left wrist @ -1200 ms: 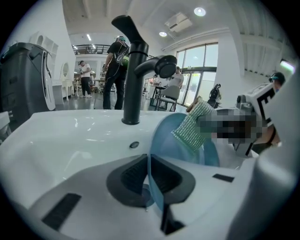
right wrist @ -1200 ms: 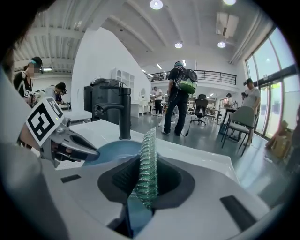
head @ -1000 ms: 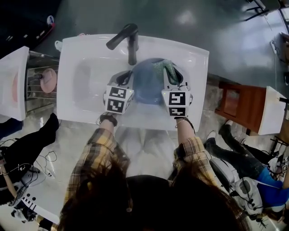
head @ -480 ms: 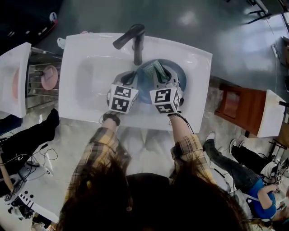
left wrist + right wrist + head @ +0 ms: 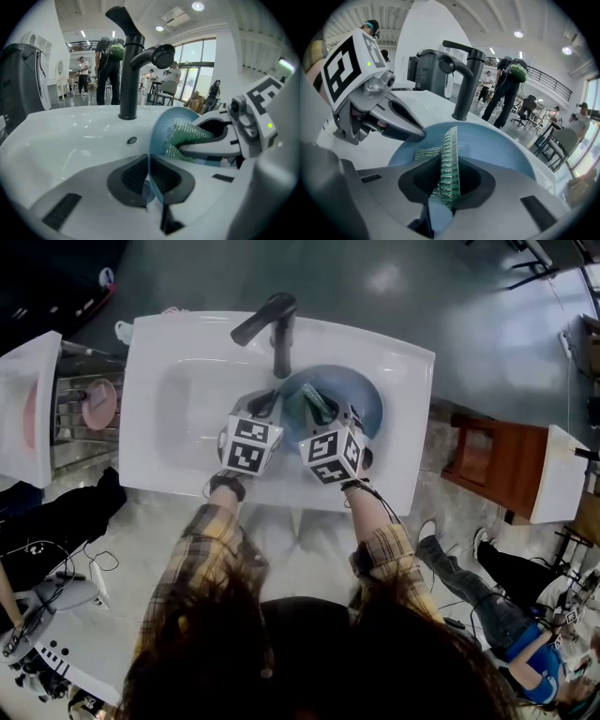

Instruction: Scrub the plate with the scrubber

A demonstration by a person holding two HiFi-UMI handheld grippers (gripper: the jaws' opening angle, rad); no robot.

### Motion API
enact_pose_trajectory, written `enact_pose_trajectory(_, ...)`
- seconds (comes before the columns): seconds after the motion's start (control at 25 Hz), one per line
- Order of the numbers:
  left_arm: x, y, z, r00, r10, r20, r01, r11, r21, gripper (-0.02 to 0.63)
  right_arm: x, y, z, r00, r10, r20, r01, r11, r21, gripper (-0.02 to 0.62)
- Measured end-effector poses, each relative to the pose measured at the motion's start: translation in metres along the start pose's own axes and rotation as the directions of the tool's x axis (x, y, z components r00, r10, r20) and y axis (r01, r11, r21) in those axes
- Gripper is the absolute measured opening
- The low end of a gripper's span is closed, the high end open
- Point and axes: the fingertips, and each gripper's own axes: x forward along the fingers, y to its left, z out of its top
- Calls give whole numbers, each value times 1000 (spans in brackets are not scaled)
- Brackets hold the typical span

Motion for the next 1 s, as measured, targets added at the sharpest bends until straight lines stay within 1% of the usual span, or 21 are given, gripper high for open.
enact_pose_trajectory(0.12,-1,-3,-1,1000,-9,-26,9,1000,16,26,0,15,-12,997,53,-50,-54,998,-28,81)
enact_pose_trajectory(0.24,0,-4,-2,999,-13,-46,14,1000,21,26,-2,26,-28,988,105,-112,-110,993,-41,86)
enact_pose_trajectory(0.44,0,-6,-2,998,-17,-62,19,999,27,26,-15,32,-55,969,139,-206,-168,977,-131,87)
enact_pose_trajectory(0.6,2,-5,-3,997,-10,-73,13,999,42,26,-25,26,-71,957,121,-264,-179,962,-208,87)
enact_pose_trajectory(0.72,1,-6,-3,996,-13,-83,18,998,55,26,-33,15,-77,950,97,-296,-173,955,-240,87)
enact_pose_trajectory(0.88,0,-8,-3,996,-17,-89,24,996,85,28,-47,-14,-81,946,27,-322,-126,949,-290,87)
enact_pose_trajectory(1.0,0,-7,-6,996,-20,-91,28,996,87,28,-53,-37,-81,949,-15,-316,-79,956,-281,89)
